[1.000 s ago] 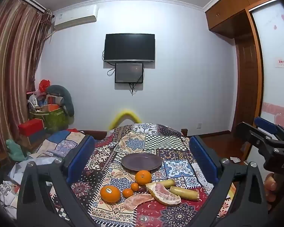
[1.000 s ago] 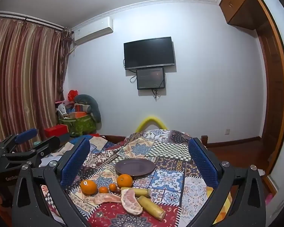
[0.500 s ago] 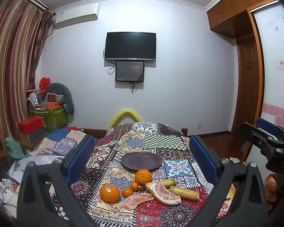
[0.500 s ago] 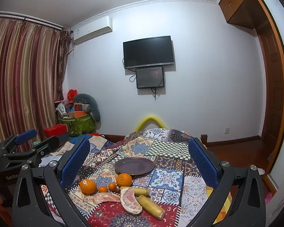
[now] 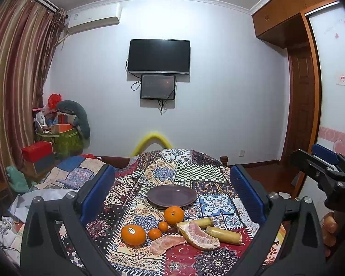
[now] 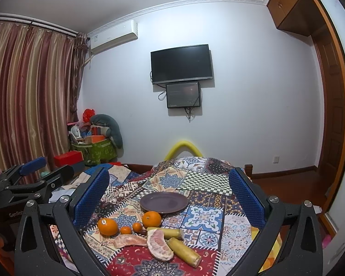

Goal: Organize fruits

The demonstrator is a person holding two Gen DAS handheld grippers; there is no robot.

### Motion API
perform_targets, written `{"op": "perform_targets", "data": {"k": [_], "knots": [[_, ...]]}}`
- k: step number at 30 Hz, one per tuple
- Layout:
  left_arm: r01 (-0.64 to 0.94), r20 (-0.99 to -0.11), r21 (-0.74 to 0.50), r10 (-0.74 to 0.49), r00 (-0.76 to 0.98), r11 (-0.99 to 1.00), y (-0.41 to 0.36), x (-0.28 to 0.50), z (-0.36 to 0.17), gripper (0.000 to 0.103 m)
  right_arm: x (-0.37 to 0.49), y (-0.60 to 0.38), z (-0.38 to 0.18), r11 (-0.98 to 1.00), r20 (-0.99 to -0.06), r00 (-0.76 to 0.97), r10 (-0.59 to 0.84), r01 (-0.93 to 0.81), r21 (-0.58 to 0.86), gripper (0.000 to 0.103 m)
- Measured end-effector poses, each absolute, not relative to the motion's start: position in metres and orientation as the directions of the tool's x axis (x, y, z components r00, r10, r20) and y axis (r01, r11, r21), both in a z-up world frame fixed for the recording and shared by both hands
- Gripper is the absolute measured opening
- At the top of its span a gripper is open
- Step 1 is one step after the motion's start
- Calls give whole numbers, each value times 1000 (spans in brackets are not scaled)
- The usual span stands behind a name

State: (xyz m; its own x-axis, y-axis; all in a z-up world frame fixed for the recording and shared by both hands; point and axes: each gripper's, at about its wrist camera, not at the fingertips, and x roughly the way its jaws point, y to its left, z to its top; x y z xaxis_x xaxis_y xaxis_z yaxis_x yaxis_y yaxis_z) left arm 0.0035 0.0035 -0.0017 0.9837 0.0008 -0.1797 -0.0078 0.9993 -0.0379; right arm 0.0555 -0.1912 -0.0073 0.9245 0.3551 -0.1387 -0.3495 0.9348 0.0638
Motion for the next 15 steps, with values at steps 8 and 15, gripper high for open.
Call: {"op": "perform_targets", "data": {"k": [8, 15], "knots": [[-8, -179, -38, 1, 984, 999, 3, 3, -2, 102, 53, -189, -9, 934, -136, 924, 358, -353, 60, 103], [-7, -179, -37, 1, 984, 999, 3, 4, -2, 102, 53, -189, -8, 934, -138, 924, 358, -353, 62, 103]]}}
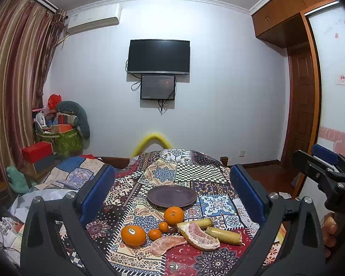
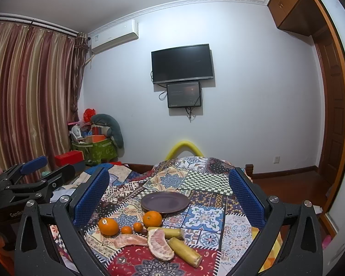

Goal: Organize fruits

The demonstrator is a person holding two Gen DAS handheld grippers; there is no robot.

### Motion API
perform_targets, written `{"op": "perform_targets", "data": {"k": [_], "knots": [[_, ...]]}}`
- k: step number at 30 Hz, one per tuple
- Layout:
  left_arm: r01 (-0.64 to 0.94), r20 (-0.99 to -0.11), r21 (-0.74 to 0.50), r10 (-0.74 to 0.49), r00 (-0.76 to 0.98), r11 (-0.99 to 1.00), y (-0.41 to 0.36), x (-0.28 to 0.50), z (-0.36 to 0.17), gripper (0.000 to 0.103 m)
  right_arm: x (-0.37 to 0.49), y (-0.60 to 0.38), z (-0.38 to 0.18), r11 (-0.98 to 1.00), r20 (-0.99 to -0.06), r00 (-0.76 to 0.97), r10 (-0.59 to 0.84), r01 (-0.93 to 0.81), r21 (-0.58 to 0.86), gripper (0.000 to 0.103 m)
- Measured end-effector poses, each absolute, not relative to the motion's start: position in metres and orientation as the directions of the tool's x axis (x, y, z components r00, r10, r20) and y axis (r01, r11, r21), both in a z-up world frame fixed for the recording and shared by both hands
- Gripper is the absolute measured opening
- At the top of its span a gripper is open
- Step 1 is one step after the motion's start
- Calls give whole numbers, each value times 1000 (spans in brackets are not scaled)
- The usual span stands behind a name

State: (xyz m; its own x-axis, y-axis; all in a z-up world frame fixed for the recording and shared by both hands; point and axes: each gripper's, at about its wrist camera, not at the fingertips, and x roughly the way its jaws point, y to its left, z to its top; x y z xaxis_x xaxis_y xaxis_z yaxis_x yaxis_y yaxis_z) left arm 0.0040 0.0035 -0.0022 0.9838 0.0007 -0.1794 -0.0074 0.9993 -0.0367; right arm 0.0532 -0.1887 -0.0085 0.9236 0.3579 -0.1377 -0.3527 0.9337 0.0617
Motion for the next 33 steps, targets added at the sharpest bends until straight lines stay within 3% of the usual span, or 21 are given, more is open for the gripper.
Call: {"op": "perform_targets", "data": {"k": [33], "knots": [[-10, -210, -39, 2, 978, 999, 9, 15, -8, 102, 61, -187, -17, 940, -178, 923, 341, -333, 72, 103]]}}
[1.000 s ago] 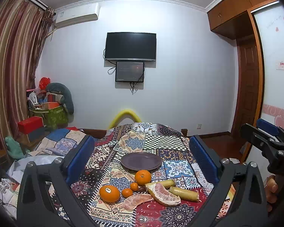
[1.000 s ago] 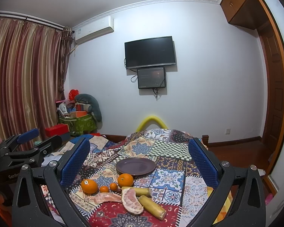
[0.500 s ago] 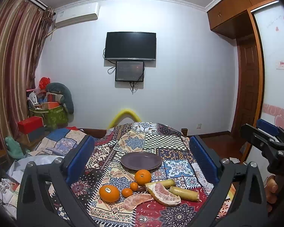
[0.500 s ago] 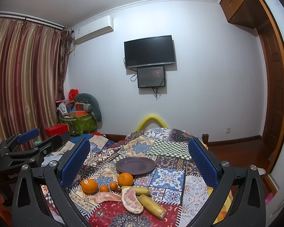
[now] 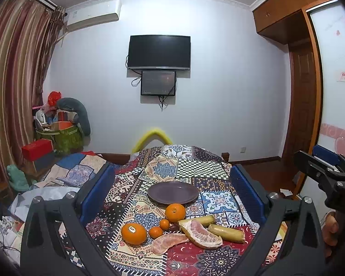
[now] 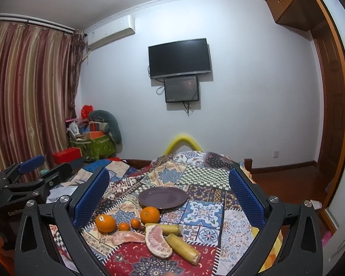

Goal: Organize fruits
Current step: 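Lower the right tool to the yellow cylinder while the left tool approaches the Dole orange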

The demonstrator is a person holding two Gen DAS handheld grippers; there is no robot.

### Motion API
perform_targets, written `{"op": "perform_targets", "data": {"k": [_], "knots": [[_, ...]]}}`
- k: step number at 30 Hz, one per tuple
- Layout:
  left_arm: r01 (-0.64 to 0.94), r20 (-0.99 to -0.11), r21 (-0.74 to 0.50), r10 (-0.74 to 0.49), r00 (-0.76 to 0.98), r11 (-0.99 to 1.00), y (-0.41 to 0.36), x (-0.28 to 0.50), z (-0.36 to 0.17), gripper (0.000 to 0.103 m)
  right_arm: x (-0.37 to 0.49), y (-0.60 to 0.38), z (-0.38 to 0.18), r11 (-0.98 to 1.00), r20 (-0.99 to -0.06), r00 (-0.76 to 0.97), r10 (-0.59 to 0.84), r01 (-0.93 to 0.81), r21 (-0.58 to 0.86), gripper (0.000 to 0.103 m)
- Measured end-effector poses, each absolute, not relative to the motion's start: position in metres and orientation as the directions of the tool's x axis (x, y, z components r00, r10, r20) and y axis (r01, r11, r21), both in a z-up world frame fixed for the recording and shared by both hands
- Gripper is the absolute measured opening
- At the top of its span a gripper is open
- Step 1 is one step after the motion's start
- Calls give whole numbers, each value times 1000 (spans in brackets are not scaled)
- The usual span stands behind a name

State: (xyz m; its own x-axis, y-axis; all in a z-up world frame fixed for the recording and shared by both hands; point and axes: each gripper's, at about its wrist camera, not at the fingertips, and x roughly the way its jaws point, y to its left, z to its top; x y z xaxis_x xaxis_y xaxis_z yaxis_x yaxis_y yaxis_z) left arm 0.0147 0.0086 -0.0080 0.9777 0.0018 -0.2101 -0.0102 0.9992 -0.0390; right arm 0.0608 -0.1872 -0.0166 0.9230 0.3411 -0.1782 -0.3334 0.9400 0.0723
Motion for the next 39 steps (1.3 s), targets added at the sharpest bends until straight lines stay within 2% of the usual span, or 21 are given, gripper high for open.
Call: {"op": "perform_targets", "data": {"k": [6, 11, 20, 23, 25, 30, 35, 39], "knots": [[-32, -268, -49, 18, 963, 998, 21, 32, -22, 102, 81, -194, -34, 946, -257, 910, 325, -316, 76, 103], [-77, -350, -48, 55, 935, 996, 38, 54, -43, 101, 101, -204, -55, 955, -321, 900, 295, -285, 78, 103], [-140, -468, -29, 110, 877, 990, 69, 80, -85, 91, 131, -209, -95, 958, -479, 841, 254, -286, 5, 102], [-148, -530, -57, 96, 842, 987, 82, 91, -104, 81, 141, -205, -116, 951, -546, 802, 243, -308, -30, 94], [-153, -575, -70, 85, 814, 986, 90, 99, -117, 72, 147, -203, -126, 947, -579, 778, 244, -320, -32, 86], [-162, -639, -54, 91, 764, 985, 95, 111, -145, 69, 162, -200, -147, 933, -658, 695, 290, -359, 32, 74], [-157, -692, -48, 80, 717, 986, 96, 122, -169, 69, 177, -194, -168, 923, -714, 625, 316, -376, 79, 71], [-161, -728, -52, 73, 681, 986, 98, 133, -184, 69, 186, -189, -183, 913, -752, 567, 335, -391, 111, 63]]}}
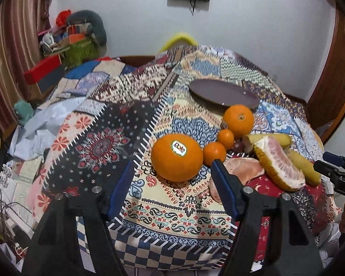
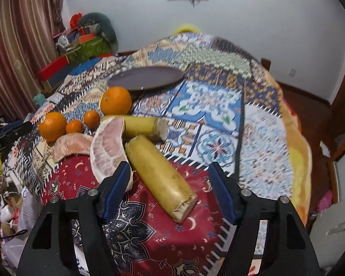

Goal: Organize fruits
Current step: 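Lower the right tool to the yellow cylinder while the left tool approaches the Dole orange, then close the right tool on the yellow cylinder while the left tool grasps the Dole orange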

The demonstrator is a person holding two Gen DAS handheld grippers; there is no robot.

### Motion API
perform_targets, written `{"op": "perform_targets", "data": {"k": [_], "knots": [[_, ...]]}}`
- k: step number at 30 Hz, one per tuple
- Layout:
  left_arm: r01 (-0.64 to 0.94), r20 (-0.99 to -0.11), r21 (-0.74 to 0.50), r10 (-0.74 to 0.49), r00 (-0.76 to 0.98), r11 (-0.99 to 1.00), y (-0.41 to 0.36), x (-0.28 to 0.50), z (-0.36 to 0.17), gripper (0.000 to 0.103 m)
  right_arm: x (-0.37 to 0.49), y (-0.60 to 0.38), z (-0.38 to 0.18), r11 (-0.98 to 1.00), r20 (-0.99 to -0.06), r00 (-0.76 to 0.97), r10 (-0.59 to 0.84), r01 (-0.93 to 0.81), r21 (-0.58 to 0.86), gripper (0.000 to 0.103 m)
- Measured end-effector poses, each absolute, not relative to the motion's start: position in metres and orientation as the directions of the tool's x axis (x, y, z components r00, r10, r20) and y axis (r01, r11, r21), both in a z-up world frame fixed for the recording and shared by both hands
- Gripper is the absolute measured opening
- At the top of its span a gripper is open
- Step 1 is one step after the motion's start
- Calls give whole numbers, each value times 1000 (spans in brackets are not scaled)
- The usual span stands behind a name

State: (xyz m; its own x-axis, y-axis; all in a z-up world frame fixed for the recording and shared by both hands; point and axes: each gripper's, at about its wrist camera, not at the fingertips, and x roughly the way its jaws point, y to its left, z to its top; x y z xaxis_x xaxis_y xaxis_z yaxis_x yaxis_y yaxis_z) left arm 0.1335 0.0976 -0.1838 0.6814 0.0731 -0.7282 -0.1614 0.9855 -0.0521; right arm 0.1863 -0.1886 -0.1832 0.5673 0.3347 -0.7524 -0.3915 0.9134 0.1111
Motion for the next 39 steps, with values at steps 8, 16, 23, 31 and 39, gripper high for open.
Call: {"op": "perform_targets", "data": {"k": [8, 16, 23, 31, 39], "knots": [[-164, -769, -47, 69, 636, 985, 98, 156, -205, 69, 201, -181, -205, 895, -799, 486, 352, -424, 137, 55], [-169, -789, -35, 77, 609, 985, 96, 176, -218, 71, 210, -180, -211, 875, -802, 457, 384, -457, 159, 57], [-173, -797, -26, 83, 598, 985, 96, 191, -226, 71, 215, -175, -217, 870, -808, 453, 378, -472, 143, 58], [-171, -791, 4, 107, 603, 985, 95, 201, -230, 71, 213, -180, -215, 878, -810, 457, 367, -458, 140, 53], [-169, -792, -30, 79, 605, 985, 100, 203, -231, 69, 211, -201, -214, 900, -817, 447, 365, -395, 186, 46]]}}
